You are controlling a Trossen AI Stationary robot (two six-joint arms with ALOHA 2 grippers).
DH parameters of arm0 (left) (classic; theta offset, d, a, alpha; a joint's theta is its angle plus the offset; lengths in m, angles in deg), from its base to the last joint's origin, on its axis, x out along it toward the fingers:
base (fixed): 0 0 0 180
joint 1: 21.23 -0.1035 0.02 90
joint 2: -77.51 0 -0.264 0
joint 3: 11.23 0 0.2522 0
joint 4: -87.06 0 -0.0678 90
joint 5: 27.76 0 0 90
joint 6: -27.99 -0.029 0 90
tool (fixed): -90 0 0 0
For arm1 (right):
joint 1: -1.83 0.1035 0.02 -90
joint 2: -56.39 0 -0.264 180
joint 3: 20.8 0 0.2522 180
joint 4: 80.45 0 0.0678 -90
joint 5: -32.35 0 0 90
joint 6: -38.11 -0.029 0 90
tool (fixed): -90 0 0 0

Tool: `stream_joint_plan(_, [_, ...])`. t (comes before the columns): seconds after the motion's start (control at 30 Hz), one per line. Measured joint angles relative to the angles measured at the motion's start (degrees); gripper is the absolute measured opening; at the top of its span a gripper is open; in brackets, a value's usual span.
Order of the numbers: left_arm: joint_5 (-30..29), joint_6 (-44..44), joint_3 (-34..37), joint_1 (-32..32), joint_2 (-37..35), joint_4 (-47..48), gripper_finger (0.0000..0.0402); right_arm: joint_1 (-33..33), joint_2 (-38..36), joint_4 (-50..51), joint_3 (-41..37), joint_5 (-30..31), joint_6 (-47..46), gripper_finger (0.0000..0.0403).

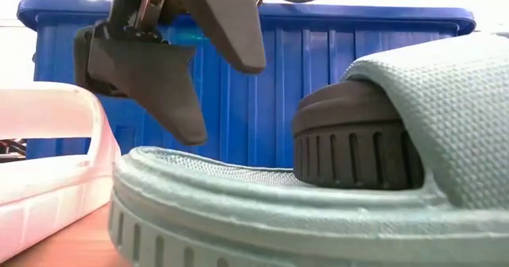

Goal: Pick and place slides into bin
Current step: Put the green slipper on the green slipper

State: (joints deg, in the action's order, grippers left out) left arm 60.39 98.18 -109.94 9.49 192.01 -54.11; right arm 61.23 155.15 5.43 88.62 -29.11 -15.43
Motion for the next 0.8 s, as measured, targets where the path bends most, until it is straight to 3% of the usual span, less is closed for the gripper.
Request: stream_joint_plan(0.8, [1.50, 2.90, -0.19, 0.48, 3.84, -2.75, 0.0233, 0.66, 0.00, -0.90, 0.00, -0.20, 0.02, 0.0097])
